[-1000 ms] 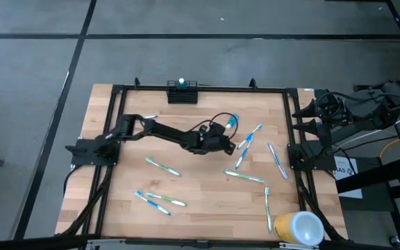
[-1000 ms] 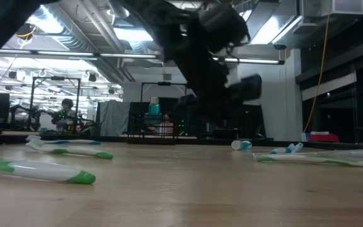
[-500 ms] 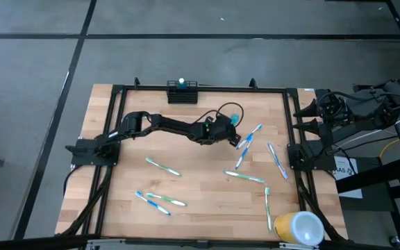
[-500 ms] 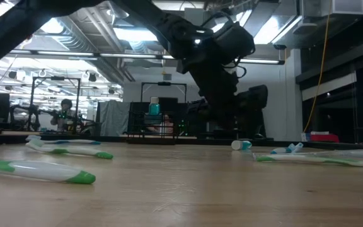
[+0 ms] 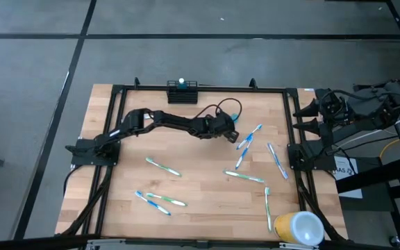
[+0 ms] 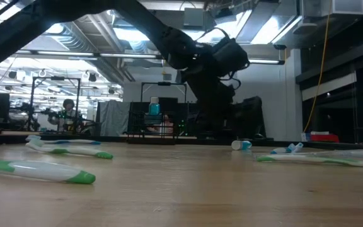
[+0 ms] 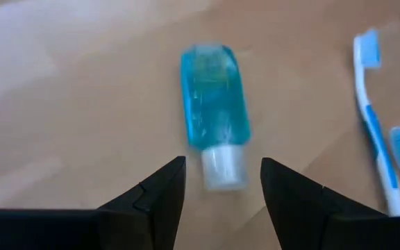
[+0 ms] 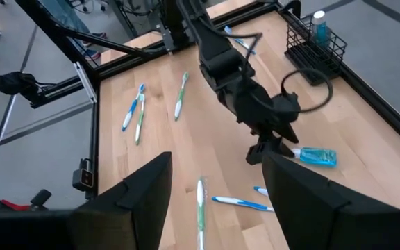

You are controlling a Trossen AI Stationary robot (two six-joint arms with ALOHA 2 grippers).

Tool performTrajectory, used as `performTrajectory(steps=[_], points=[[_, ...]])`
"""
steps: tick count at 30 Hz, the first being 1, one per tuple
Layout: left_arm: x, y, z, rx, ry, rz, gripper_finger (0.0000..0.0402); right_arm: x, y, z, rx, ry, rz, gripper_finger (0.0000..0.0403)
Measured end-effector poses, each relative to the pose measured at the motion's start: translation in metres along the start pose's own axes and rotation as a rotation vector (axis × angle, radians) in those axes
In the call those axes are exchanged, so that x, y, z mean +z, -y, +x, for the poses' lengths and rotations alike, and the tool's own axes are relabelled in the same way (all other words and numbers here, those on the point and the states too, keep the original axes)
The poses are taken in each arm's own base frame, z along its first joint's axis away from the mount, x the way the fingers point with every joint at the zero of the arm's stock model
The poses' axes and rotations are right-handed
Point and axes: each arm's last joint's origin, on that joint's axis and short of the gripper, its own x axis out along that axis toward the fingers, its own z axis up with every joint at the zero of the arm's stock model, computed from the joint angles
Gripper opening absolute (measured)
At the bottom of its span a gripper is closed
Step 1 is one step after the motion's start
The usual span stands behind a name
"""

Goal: Pick & Place toothbrushing station
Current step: Put the blue mouthwash bottle into the black wire organizer

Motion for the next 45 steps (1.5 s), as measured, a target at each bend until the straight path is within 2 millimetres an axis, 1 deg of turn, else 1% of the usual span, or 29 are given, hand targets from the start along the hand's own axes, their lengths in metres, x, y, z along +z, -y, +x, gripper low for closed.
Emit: performTrajectory(steps=[5,8,16,22,27,29,31,34,36,38,41,45], points=[[-0.008,-0.001,0.006,0.002,-0.033,0.007,0.0180,0.003,-0.002,0.000,0.019,0.027,-0.005,0.0228],[-0.009,-0.002,0.008,0.010,-0.026,-0.021,0.0167,0.003,-0.002,0.000,0.023,0.034,-0.004,0.0228],[-0.008,-0.003,0.009,0.027,-0.005,-0.037,0.0082,0.005,-0.003,0.000,0.033,0.050,0.004,0.0228],[-0.009,-0.003,0.008,0.032,-0.015,-0.027,0.0081,0.005,-0.003,0.000,0.033,0.050,0.007,0.0228],[-0.009,-0.003,-0.010,0.097,-0.064,0.049,0.0081,0.005,-0.003,0.000,0.033,0.051,0.005,0.0228],[-0.005,-0.001,-0.025,0.119,-0.071,0.085,0.0081,0.006,-0.004,0.000,0.034,0.056,-0.001,0.0228],[0.004,0.002,-0.045,0.136,-0.057,0.104,0.0081,0.008,-0.006,0.002,0.042,0.072,-0.013,0.0228],[0.015,0.003,-0.082,0.180,-0.072,0.129,0.0081,0.011,-0.009,0.004,0.049,0.083,-0.025,0.0228],[0.022,0.000,-0.111,0.207,-0.095,0.122,0.0081,0.012,-0.010,0.005,0.052,0.088,-0.033,0.0228],[0.031,-0.007,-0.145,0.241,-0.121,0.078,0.0081,0.013,-0.012,0.007,0.062,0.092,-0.046,0.0228],[0.040,-0.023,-0.195,0.308,-0.172,-0.009,0.0081,0.016,-0.017,0.010,0.083,0.104,-0.075,0.0228],[0.052,-0.045,-0.253,0.316,-0.236,-0.109,0.0081,0.019,-0.024,0.015,0.105,0.113,-0.122,0.0228]])
